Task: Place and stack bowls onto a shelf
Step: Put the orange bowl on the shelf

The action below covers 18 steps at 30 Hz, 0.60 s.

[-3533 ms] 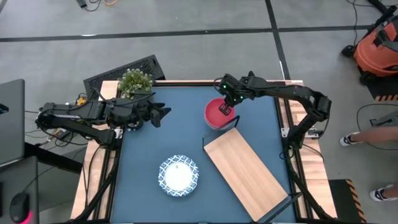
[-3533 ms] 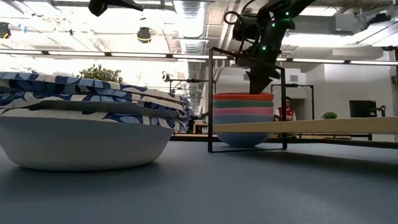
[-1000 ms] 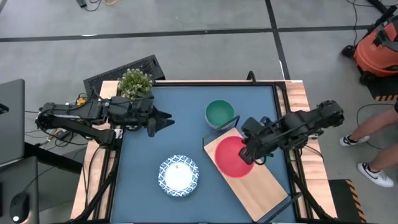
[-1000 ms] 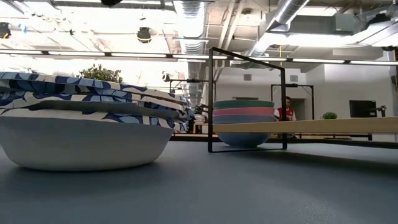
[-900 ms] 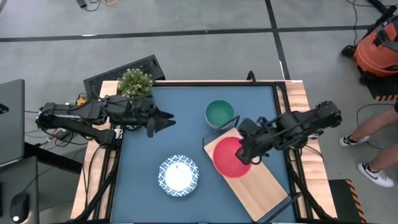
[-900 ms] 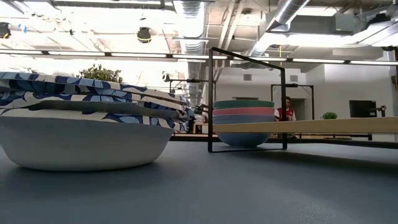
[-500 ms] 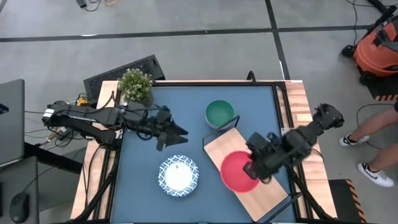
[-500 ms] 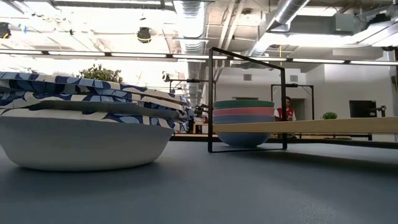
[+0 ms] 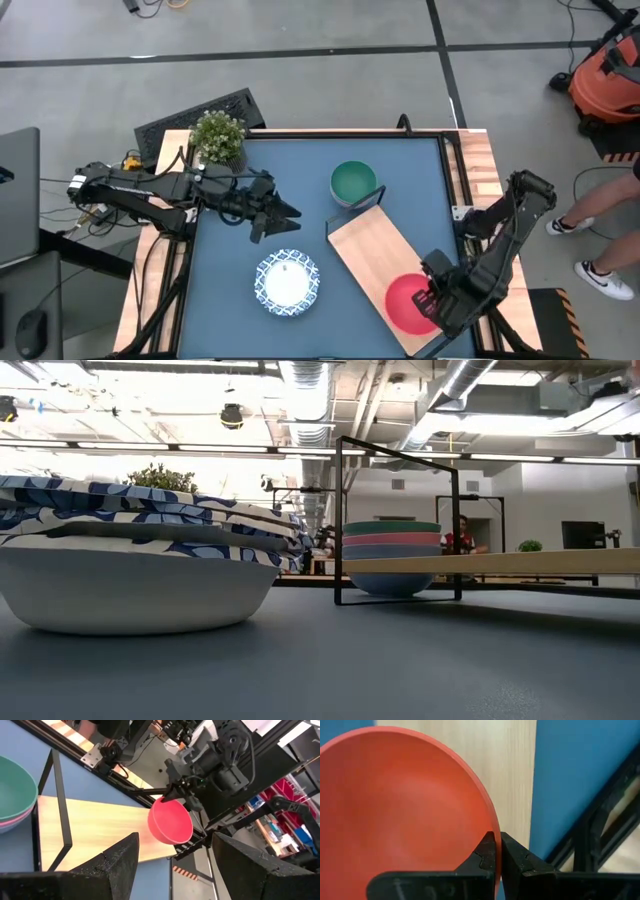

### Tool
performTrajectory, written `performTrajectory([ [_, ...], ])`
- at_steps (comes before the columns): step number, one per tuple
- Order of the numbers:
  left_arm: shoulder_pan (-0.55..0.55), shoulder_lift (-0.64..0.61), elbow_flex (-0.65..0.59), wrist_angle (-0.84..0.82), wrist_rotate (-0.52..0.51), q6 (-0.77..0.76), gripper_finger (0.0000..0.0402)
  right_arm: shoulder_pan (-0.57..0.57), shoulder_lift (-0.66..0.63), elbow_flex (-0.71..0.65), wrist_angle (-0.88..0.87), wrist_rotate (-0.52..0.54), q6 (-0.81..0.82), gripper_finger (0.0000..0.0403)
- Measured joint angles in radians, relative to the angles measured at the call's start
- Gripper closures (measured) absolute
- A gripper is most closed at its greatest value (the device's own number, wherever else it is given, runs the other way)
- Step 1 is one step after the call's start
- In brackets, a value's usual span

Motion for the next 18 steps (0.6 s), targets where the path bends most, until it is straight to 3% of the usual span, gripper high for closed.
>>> performTrajectory([
  [14, 0.0, 0.0, 0.0, -0.022, -0.001, 0.017, 0.0166, 0.031, -0.006, -0.189, 0.17, -0.018, 0.098, 0.0376],
  [18, 0.0, 0.0, 0.0, -0.022, -0.001, 0.017, 0.0166, 0.031, -0.003, -0.198, 0.164, -0.018, 0.111, 0.0349],
])
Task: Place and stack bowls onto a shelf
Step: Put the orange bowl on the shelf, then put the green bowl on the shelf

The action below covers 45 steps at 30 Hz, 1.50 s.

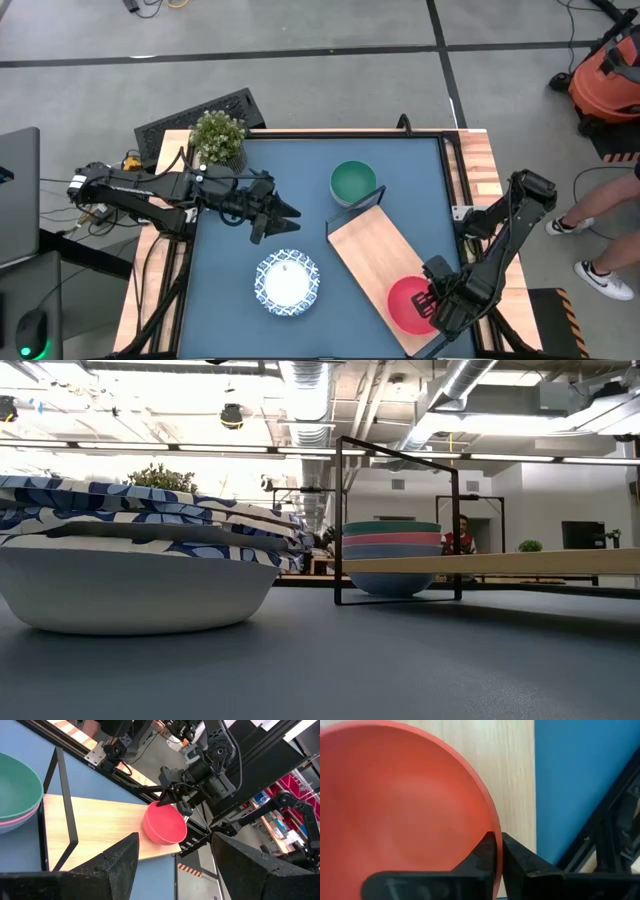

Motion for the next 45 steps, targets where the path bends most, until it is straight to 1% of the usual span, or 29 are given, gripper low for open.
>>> performTrajectory([
  [9, 0.02, 0.0, 0.0, 0.0, 0.0, 0.0, 0.0166, -0.019, -0.017, -0.001, -0.015, -0.021, -0.013, 0.0242],
  [12, 0.034, 0.0, 0.0, 0.0, -0.003, 0.0, 0.0166, -0.021, -0.036, -0.001, -0.023, -0.015, -0.016, 0.0219],
  [14, 0.047, 0.0, 0.0, 0.0, -0.006, 0.0, 0.0166, -0.026, -0.057, -0.001, -0.022, 0.009, -0.019, 0.0211],
  [21, 0.118, 0.0, 0.0, 0.0, -0.045, 0.046, 0.0166, -0.033, -0.16, 0.0, -0.017, 0.073, -0.02, 0.0211],
  [27, 0.207, 0.019, 0.001, -0.029, -0.118, 0.14, 0.0166, -0.042, -0.234, 0.0, -0.021, 0.112, -0.061, 0.0216],
  [30, 0.264, 0.038, 0.002, -0.073, -0.105, 0.183, 0.0166, -0.053, -0.262, 0.0, -0.021, 0.12, -0.072, 0.0216],
  [34, 0.316, 0.094, 0.001, -0.07, -0.014, 0.306, 0.0166, -0.06, -0.282, 0.0, -0.024, 0.121, -0.073, 0.0216],
  [36, 0.332, 0.13, 0.002, -0.042, 0.044, 0.391, 0.0166, -0.06, -0.284, 0.0, -0.025, 0.123, -0.073, 0.0216],
  [38, 0.341, 0.169, 0.002, -0.043, 0.077, 0.473, 0.0166, -0.06, -0.284, 0.0, -0.023, 0.127, -0.074, 0.0216],
  [42, 0.346, 0.243, 0.002, -0.028, 0.082, 0.633, 0.0166, -0.061, -0.279, 0.0, -0.004, 0.129, -0.075, 0.0216],
  [45, 0.345, 0.288, 0.002, -0.018, 0.046, 0.757, 0.0166, -0.062, -0.275, 0.0, -0.004, 0.129, -0.072, 0.0216],
])
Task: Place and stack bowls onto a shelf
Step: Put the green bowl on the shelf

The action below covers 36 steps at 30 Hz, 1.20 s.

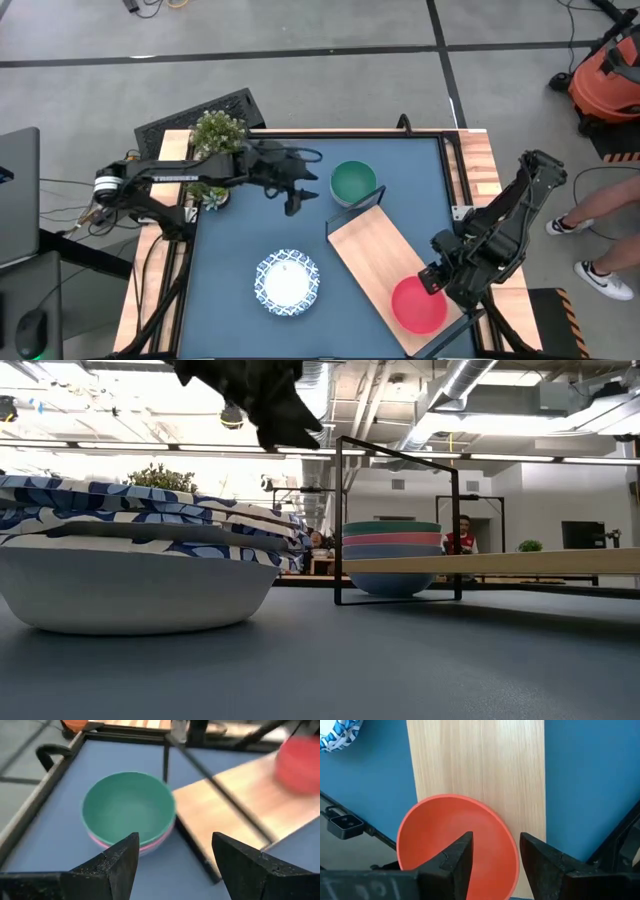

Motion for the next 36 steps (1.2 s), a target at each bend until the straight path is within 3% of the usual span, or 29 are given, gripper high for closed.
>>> performTrajectory([
  [5, 0.001, 0.06, 0.0, 0.014, -0.111, 0.161, 0.0166, 0.0, 0.0, 0.0, 0.001, 0.003, 0.002, 0.0217],
  [10, 0.0, 0.104, -0.001, 0.052, -0.095, 0.337, 0.0166, -0.002, 0.0, 0.0, 0.0, 0.003, 0.003, 0.0217],
  [17, 0.0, 0.224, 0.108, 0.009, -0.07, 0.419, 0.0166, -0.005, 0.0, 0.0, 0.0, 0.007, 0.0, 0.0217],
  [25, -0.002, 0.363, 0.273, -0.157, -0.067, 0.55, 0.0166, -0.005, 0.0, 0.0, 0.0, 0.008, -0.007, 0.0217],
  [36, 0.003, 0.423, 0.293, -0.207, -0.067, 0.646, 0.0166, -0.005, 0.0, 0.0, -0.017, 0.009, -0.028, 0.0217],
])
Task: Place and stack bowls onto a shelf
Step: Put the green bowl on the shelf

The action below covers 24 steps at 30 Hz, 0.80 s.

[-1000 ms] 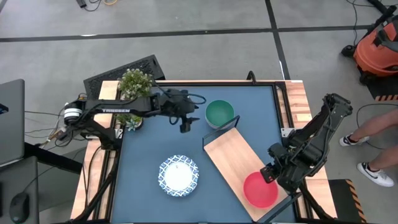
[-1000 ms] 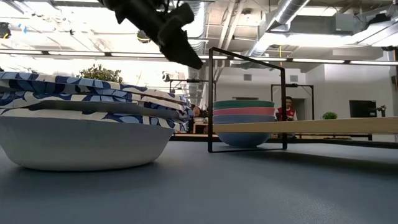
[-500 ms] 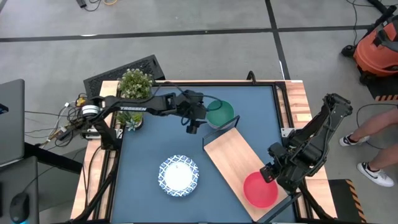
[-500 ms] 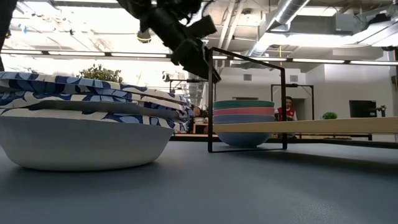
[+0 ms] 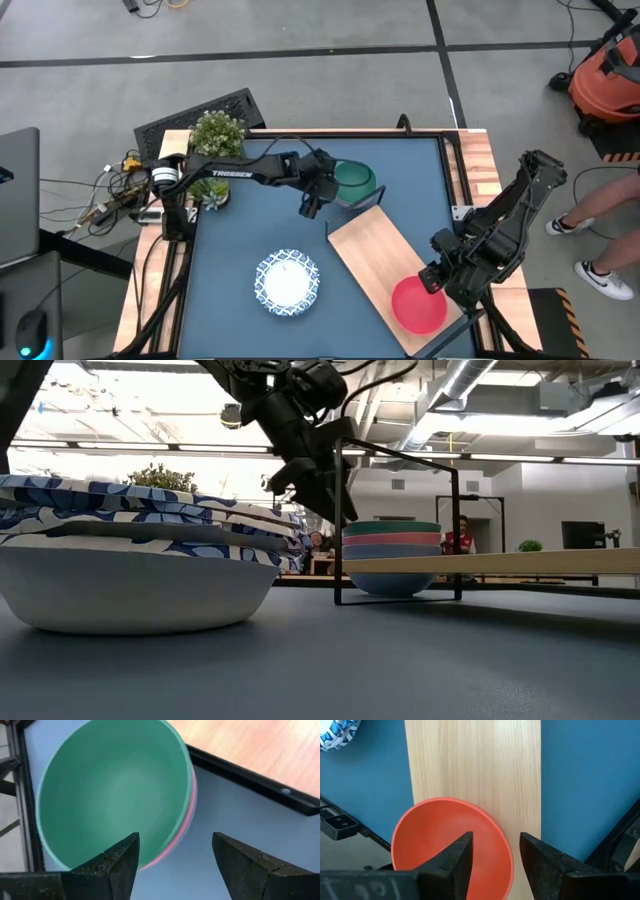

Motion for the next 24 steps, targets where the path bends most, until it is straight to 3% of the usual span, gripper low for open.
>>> performTrajectory([
  [13, 0.007, 0.038, 0.001, 0.023, -0.07, 0.011, 0.0173, 0.0, 0.0, 0.0, 0.004, 0.023, -0.006, 0.0217],
  [24, 0.001, 0.044, 0.001, 0.01, -0.102, 0.033, 0.0284, 0.0, 0.0, 0.0, 0.001, 0.024, -0.005, 0.0217],
])
